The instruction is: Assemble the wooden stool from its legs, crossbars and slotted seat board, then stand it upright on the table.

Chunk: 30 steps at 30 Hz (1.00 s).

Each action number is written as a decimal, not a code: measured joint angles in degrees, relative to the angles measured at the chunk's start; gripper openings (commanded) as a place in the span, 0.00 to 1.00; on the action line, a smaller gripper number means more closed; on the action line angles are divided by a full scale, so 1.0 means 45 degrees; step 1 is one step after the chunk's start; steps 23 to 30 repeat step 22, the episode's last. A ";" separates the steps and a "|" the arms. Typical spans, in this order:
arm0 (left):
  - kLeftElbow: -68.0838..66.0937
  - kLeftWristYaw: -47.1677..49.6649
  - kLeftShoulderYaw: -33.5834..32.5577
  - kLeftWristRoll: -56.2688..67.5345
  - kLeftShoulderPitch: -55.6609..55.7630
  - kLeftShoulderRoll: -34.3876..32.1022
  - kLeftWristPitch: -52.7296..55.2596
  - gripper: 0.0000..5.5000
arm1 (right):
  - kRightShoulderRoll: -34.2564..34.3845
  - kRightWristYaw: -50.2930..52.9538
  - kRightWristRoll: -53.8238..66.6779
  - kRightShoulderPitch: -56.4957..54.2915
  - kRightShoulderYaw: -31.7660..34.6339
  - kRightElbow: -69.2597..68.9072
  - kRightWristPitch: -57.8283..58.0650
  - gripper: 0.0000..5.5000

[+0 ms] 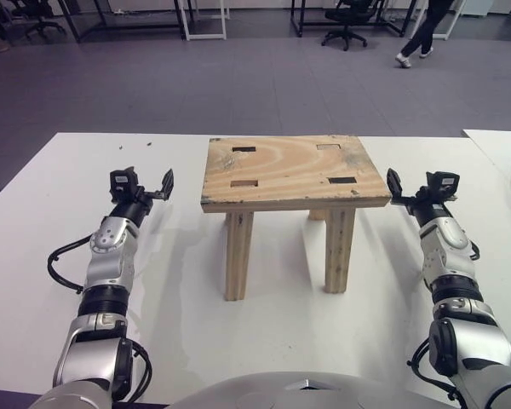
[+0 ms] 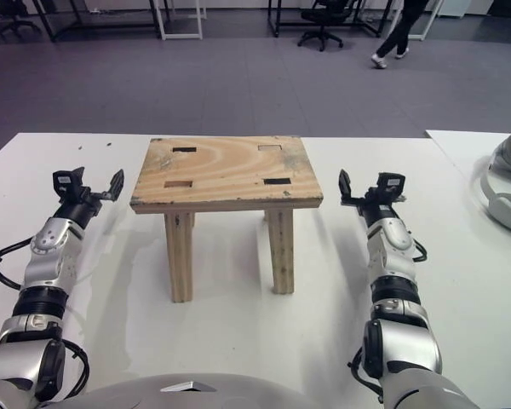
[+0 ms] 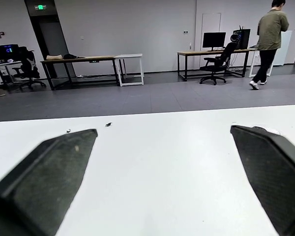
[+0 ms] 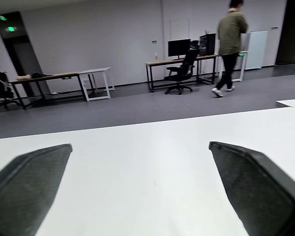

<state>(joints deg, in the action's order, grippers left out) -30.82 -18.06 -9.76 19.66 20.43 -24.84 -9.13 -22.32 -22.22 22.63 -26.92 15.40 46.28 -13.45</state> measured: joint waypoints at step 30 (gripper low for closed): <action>-0.1265 -0.1151 -0.0139 -0.1052 0.1605 0.0070 -0.0021 0.91 | 0.0278 0.0007 -0.1013 0.0742 0.0442 -0.1557 -0.0558 0.95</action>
